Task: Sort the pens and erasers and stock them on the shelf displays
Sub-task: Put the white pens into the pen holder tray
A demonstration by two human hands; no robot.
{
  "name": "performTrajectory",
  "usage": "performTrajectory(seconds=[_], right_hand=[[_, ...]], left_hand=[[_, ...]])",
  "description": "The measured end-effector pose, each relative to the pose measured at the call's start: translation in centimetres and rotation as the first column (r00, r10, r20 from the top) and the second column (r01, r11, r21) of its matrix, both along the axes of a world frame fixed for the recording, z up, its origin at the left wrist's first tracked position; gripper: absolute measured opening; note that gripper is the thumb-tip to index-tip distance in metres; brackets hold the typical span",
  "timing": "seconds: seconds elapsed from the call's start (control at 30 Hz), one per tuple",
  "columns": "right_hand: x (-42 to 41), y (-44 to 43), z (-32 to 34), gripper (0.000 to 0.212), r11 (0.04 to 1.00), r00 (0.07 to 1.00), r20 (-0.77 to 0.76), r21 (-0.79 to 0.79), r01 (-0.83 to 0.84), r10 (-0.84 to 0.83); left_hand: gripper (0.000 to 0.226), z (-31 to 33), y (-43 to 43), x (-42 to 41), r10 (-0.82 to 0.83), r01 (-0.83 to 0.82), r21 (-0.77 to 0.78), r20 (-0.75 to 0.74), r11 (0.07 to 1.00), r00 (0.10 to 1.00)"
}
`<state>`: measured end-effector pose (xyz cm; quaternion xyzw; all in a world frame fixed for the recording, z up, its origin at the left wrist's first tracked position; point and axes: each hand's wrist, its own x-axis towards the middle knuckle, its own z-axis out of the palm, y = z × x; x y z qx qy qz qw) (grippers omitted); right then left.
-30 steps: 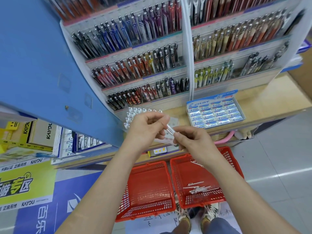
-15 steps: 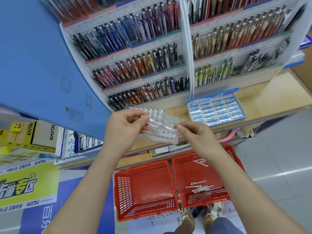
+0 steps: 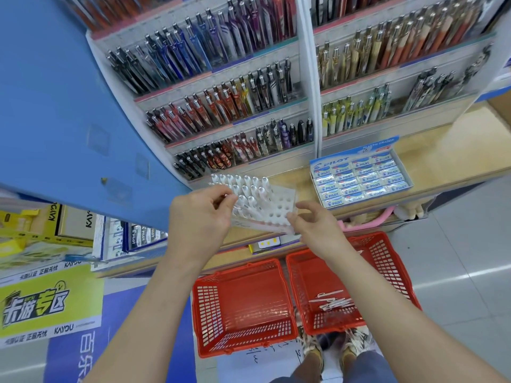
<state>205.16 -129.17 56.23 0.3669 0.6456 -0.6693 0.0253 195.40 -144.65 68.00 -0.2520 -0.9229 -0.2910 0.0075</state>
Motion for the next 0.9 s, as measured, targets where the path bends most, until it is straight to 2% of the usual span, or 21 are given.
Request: performTrajectory(seconds=[0.2,0.37,0.63,0.9], right_hand=[[-0.3,-0.1,-0.4,0.039,0.999,0.999,0.006,0.0,0.034,-0.034],[-0.7,-0.2,-0.8,0.05,0.996,0.996,-0.026,-0.035,0.082,-0.083],[-0.9,-0.4,-0.6,0.035,0.978,0.983,-0.06,-0.127,0.165,-0.174],[-1.0,-0.8,-0.8,0.036,0.962,0.967,-0.072,-0.141,0.234,-0.245]], left_hand=[[0.014,-2.2,0.4,0.0,-0.026,0.028,-0.101,0.026,0.994,0.999],[0.013,-3.1,0.8,0.0,-0.045,0.044,-0.152,-0.002,0.987,0.999],[0.019,-3.3,1.9,-0.8,-0.038,0.035,-0.292,-0.004,0.956,0.999],[0.018,-3.5,2.2,-0.7,-0.037,0.037,-0.351,0.007,0.936,0.999]])
